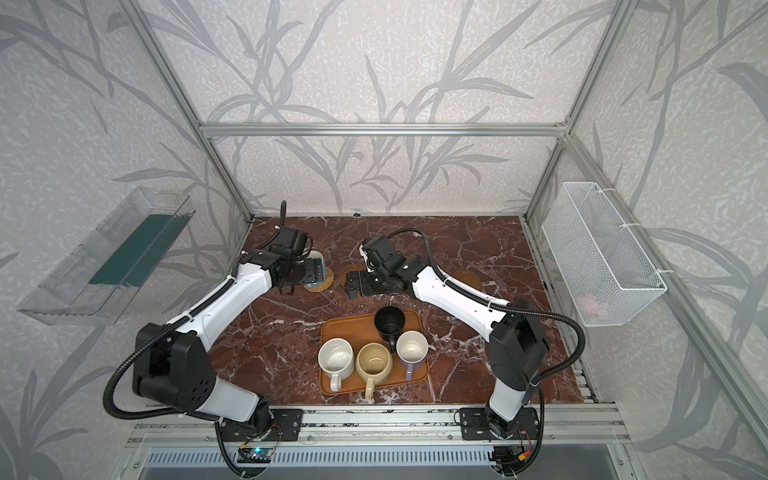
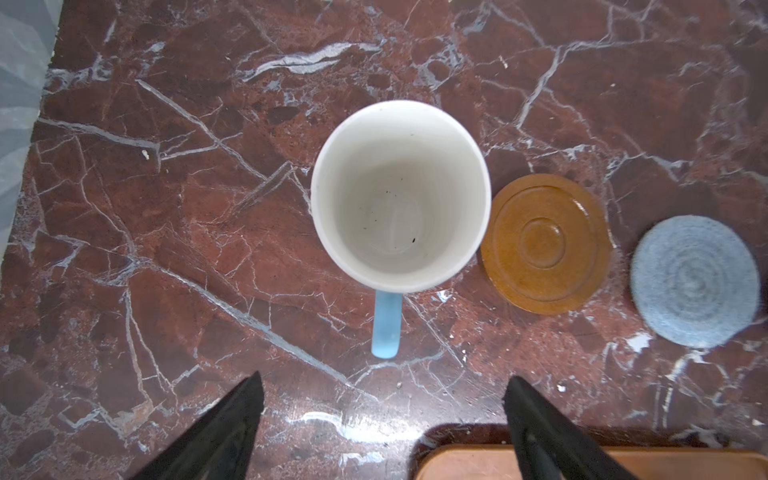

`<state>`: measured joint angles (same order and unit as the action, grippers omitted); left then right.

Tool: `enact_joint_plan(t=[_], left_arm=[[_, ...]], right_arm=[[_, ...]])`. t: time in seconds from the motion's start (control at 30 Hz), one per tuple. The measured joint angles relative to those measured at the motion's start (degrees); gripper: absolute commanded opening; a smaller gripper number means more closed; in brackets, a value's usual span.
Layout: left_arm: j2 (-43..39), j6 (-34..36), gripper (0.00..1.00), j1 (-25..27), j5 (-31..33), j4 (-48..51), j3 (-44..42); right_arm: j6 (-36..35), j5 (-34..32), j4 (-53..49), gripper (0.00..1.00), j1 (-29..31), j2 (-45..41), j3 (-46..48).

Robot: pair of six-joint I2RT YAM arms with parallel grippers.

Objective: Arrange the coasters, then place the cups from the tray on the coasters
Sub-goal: 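Lower the white mug onto the rattan coaster and open the left gripper, then raise the left gripper off the mug while the right gripper moves over the black mug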

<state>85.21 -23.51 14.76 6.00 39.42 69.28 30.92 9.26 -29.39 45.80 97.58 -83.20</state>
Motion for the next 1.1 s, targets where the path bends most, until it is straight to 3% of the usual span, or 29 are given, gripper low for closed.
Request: enact_joint_plan(t=[0.33, 0.93, 1.1], left_arm=[[-9.4, -2.3, 0.99, -0.2, -8.3, -0.4, -0.9], [-22.3, -4.6, 0.99, -0.2, -34.5, 3.6, -2.0], [-23.0, -6.9, 0.99, 1.0, -39.2, 2.2, -4.6]], right_arm=[[-0.6, -4.5, -3.7, 0.99, 0.6, -9.1, 5.8], [0.4, -9.3, -9.6, 1.00, 2.9, -27.2, 18.5], [1.5, -10.1, -9.9, 0.94, 4.6, -29.3, 22.4]])
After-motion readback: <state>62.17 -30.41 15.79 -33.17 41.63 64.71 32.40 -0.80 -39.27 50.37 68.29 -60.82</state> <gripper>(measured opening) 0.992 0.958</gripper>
